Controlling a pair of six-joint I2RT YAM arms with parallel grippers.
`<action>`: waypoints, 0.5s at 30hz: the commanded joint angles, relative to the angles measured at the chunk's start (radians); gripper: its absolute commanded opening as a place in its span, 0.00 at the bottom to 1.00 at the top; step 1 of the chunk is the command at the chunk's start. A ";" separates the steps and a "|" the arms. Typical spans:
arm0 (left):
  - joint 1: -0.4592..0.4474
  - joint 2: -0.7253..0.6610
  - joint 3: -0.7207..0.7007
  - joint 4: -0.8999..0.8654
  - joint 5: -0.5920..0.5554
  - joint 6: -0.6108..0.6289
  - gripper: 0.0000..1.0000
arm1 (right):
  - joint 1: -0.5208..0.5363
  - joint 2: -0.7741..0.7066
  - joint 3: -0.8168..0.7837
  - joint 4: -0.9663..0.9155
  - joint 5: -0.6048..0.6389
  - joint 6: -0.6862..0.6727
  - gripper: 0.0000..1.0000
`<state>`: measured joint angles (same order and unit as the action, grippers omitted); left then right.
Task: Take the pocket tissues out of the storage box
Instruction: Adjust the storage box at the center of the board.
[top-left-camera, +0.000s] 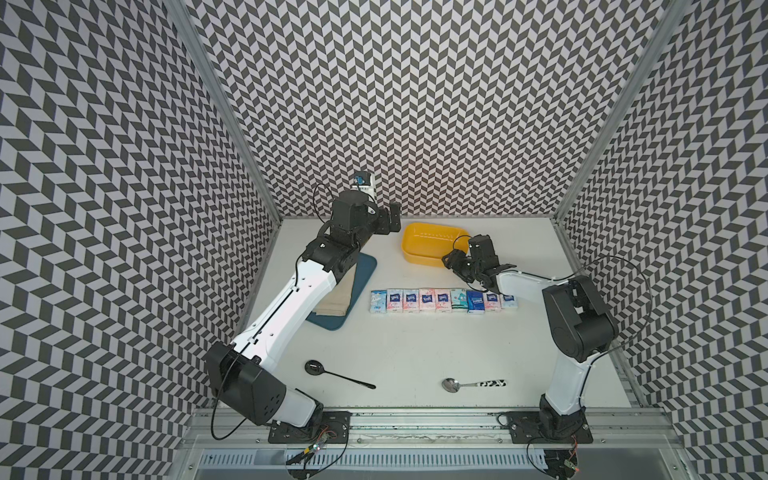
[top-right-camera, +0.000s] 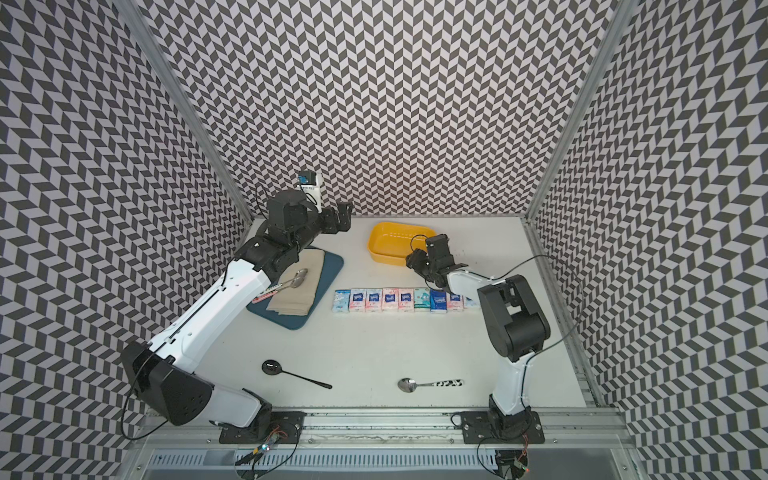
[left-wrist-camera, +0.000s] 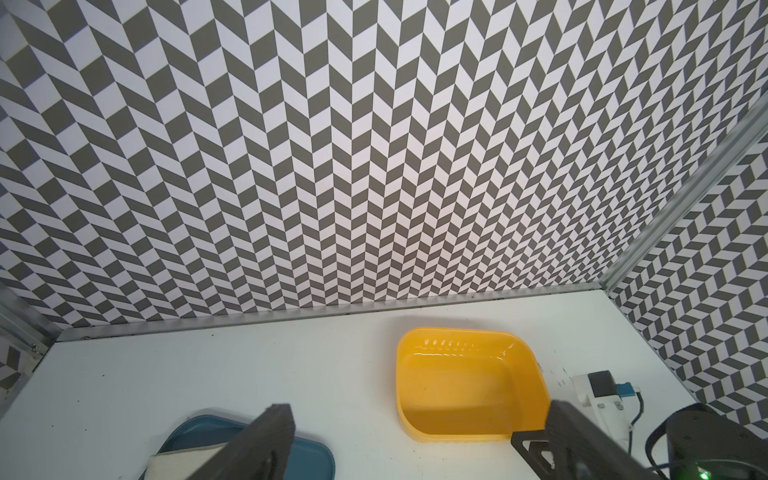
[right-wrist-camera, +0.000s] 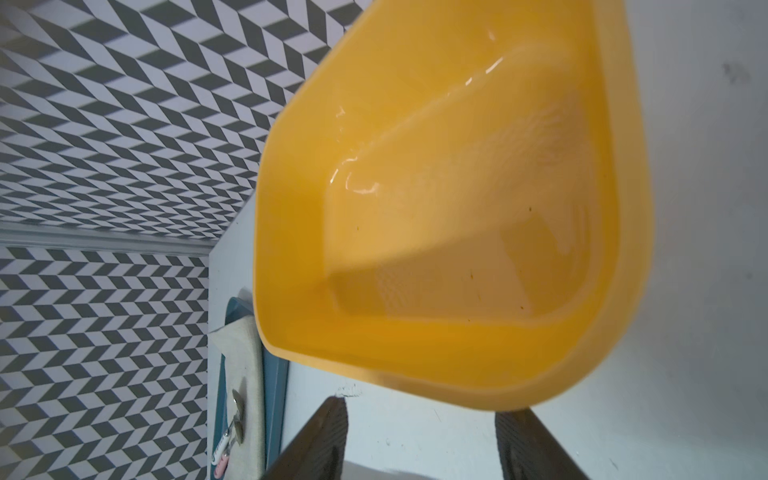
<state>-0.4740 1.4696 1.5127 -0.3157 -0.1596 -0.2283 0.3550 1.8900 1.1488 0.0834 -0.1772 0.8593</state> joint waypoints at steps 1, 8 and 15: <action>0.006 -0.029 0.008 0.012 0.004 0.005 0.99 | -0.013 0.025 0.042 0.042 0.015 0.018 0.62; 0.008 -0.032 0.011 0.007 0.001 0.012 0.99 | -0.051 0.084 0.103 0.024 -0.001 0.032 0.62; 0.014 -0.029 0.012 0.007 -0.002 0.014 0.99 | -0.067 0.152 0.213 -0.050 0.007 0.011 0.62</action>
<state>-0.4702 1.4696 1.5127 -0.3157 -0.1600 -0.2249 0.2932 2.0159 1.3148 0.0422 -0.1787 0.8825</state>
